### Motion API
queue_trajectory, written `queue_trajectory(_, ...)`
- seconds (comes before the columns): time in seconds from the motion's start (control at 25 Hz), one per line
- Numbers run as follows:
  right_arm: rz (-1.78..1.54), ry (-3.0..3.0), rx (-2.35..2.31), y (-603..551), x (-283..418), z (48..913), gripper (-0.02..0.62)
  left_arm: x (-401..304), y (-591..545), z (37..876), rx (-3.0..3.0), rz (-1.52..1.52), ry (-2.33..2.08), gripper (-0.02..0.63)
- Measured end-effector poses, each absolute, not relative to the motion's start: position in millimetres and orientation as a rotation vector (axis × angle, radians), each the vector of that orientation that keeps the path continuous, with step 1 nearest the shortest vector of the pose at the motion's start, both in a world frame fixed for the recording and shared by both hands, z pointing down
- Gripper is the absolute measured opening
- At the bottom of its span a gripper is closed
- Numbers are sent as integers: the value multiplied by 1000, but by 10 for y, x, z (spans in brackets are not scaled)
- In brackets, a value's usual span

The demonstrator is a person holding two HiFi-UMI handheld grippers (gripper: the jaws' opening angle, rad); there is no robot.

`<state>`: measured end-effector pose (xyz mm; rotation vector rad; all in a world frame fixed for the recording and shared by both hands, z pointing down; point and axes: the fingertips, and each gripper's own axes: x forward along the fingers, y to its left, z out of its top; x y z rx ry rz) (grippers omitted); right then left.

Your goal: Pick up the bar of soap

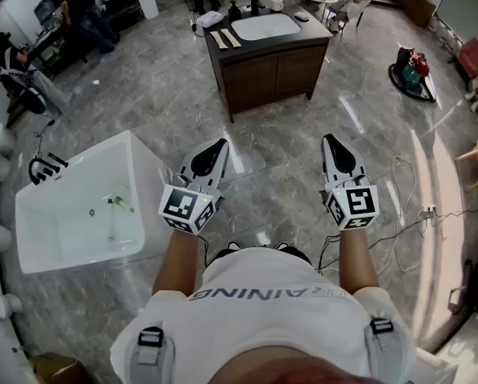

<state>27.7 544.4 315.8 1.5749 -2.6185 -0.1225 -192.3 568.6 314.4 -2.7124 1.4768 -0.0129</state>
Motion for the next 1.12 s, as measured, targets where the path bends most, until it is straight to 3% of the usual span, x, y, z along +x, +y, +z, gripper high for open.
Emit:
queue_trajectory(0.64, -126, -2633, 1558, 5427, 446, 3216, 31, -1694, 5628, 3185, -2727, -15, 1464, 11)
queue_trajectory(1.12, -97, -2610, 1583, 5183, 1319, 3364, 31, -894, 5348, 3223, -2746, -27, 1440, 9)
